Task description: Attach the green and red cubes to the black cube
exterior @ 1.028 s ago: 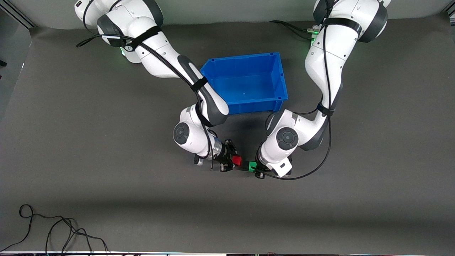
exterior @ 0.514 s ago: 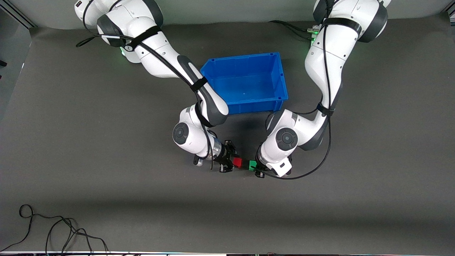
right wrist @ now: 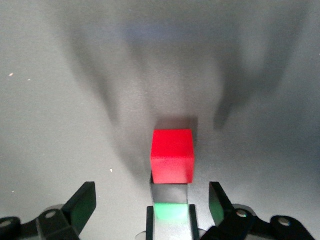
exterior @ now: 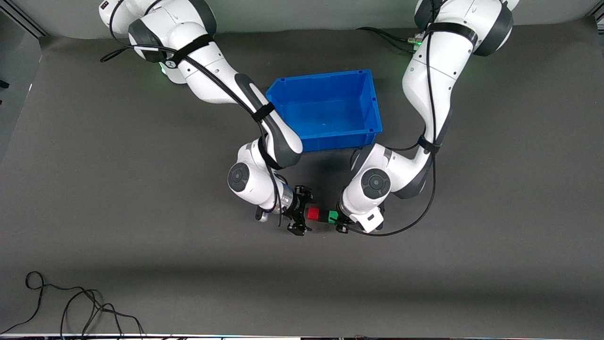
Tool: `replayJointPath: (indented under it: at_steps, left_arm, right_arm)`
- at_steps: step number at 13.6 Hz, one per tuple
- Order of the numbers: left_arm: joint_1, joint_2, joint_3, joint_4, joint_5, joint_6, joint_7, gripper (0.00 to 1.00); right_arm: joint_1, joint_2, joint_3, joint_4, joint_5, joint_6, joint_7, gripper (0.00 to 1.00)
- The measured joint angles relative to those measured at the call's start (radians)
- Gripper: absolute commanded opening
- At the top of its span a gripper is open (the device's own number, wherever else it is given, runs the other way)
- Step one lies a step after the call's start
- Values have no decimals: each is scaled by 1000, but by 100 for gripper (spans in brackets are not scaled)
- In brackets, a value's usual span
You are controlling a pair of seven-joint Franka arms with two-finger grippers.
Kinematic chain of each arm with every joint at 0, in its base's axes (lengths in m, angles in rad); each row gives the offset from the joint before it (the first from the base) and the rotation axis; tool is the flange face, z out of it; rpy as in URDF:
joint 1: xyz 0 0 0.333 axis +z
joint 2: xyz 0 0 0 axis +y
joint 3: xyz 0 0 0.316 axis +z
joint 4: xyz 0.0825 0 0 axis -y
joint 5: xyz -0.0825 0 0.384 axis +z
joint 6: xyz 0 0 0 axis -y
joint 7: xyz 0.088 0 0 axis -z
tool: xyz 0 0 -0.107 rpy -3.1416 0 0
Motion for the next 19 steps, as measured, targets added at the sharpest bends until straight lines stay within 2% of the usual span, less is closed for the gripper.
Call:
replayJointPath:
  at_steps: [3,5,7,9,12,16,19]
  left_arm:
    - [3,-4,8,3,1,0,-1,100]
    - [34,-34,20,5,5,-45,0,100]
    - [94,-89,22,5,25,-151,31,100]
    - [150,-150,24,-2,34,-250,148,100]
    - [241,-268,26,-59,54,-379,387,100]
    - [368,-417,28,-112,95,-556,706,100]
    - [427,-497,27,-119,127,-643,901,100]
  right_arm:
    - [-25,-12,-4,19,-99,-74,-1,100]
    - [-70,-48,-10,34,-123,-222,-45,100]
    - [-144,-113,-13,42,-125,-404,-141,100]
    - [-206,-183,-21,44,-165,-559,-228,100]
    - [-224,-269,-36,41,-303,-697,-302,100]
    - [-216,-422,-71,-43,-362,-790,-474,100]
    - [-217,-580,-89,-172,-470,-804,-630,100]
